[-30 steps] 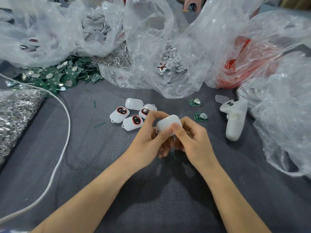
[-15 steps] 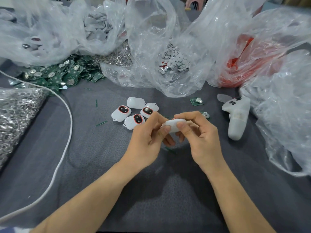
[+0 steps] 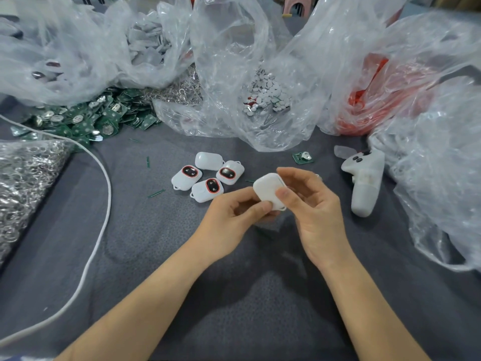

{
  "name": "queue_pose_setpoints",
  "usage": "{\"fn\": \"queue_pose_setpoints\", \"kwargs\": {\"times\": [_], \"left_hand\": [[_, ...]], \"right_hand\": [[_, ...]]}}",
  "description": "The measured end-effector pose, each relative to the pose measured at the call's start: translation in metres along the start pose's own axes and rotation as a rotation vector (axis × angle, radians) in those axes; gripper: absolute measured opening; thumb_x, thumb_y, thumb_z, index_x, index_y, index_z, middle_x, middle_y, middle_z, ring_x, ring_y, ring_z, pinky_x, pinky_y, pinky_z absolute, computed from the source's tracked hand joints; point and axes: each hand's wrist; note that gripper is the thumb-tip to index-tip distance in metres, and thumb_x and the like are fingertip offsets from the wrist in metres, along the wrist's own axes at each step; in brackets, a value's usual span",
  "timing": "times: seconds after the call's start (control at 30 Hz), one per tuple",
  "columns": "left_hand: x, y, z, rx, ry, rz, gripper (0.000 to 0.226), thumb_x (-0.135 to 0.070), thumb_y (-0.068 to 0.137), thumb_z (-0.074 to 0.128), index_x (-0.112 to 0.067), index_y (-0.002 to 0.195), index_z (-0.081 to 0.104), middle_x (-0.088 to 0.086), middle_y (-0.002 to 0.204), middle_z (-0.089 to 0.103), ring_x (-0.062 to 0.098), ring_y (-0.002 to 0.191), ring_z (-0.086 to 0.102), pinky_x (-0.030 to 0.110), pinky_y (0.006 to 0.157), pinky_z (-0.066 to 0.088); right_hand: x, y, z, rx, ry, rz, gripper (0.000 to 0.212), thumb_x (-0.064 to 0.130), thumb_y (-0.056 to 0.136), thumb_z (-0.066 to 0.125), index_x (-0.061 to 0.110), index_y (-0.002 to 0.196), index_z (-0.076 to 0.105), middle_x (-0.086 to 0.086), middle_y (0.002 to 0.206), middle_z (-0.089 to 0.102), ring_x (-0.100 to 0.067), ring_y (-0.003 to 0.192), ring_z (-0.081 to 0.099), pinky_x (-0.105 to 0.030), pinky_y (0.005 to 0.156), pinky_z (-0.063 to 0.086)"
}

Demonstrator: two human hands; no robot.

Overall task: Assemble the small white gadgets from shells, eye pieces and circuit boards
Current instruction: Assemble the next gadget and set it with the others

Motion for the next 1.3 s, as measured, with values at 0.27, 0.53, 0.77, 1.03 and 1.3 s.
{"fn": "queue_pose_setpoints", "kwargs": {"times": [0.27,0.53,0.77,1.03,1.3], "left_hand": [[0.000,0.000,-0.002,-0.147,0.204,0.092,0.017,-0.012,0.091,0.058,-0.018,0.106,0.063,0.000,0.102,0.070,0.014,0.092,0.069,0.026,0.081,0.054],[-0.004,-0.002,0.000,-0.217,0.275,0.192,0.024,-0.005,0.090,0.060,-0.024,0.104,0.065,-0.022,0.097,0.070,-0.001,0.092,0.066,0.011,0.079,0.049],[-0.004,-0.003,0.003,-0.245,0.348,0.211,0.023,-0.003,0.088,0.063,-0.024,0.097,0.066,-0.015,0.091,0.072,0.004,0.090,0.068,0.020,0.082,0.053],[-0.003,-0.001,0.003,-0.246,0.224,0.141,0.018,-0.012,0.087,0.062,-0.025,0.100,0.067,-0.012,0.094,0.073,0.007,0.091,0.069,0.018,0.081,0.052],[-0.001,-0.001,0.004,-0.247,0.249,0.124,0.026,0.001,0.091,0.057,-0.022,0.102,0.064,-0.006,0.101,0.072,0.010,0.094,0.069,0.024,0.085,0.054]], "right_hand": [[0.000,-0.005,-0.002,-0.018,-0.283,-0.101,0.020,0.006,0.085,0.067,0.020,0.099,0.071,0.005,0.096,0.074,-0.010,0.087,0.069,-0.020,0.075,0.054],[-0.006,-0.006,0.000,0.056,-0.309,-0.060,0.019,0.005,0.086,0.067,0.015,0.102,0.070,-0.005,0.096,0.070,-0.018,0.086,0.070,-0.027,0.069,0.058],[-0.008,-0.007,0.002,0.047,-0.333,-0.082,0.012,0.005,0.086,0.067,0.017,0.090,0.066,-0.010,0.089,0.068,-0.025,0.085,0.068,-0.041,0.077,0.058],[-0.010,-0.006,0.000,0.034,-0.301,0.000,0.008,0.003,0.090,0.062,0.007,0.095,0.067,-0.014,0.093,0.068,-0.035,0.091,0.066,-0.054,0.080,0.055],[-0.006,-0.005,0.002,0.028,-0.339,-0.023,0.015,0.004,0.085,0.067,0.016,0.094,0.066,-0.001,0.091,0.069,-0.025,0.089,0.067,-0.047,0.079,0.057]]}}
Point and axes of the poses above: each hand's wrist, its own y-axis towards the middle knuckle, its own z-axis out of the palm, x = y × z
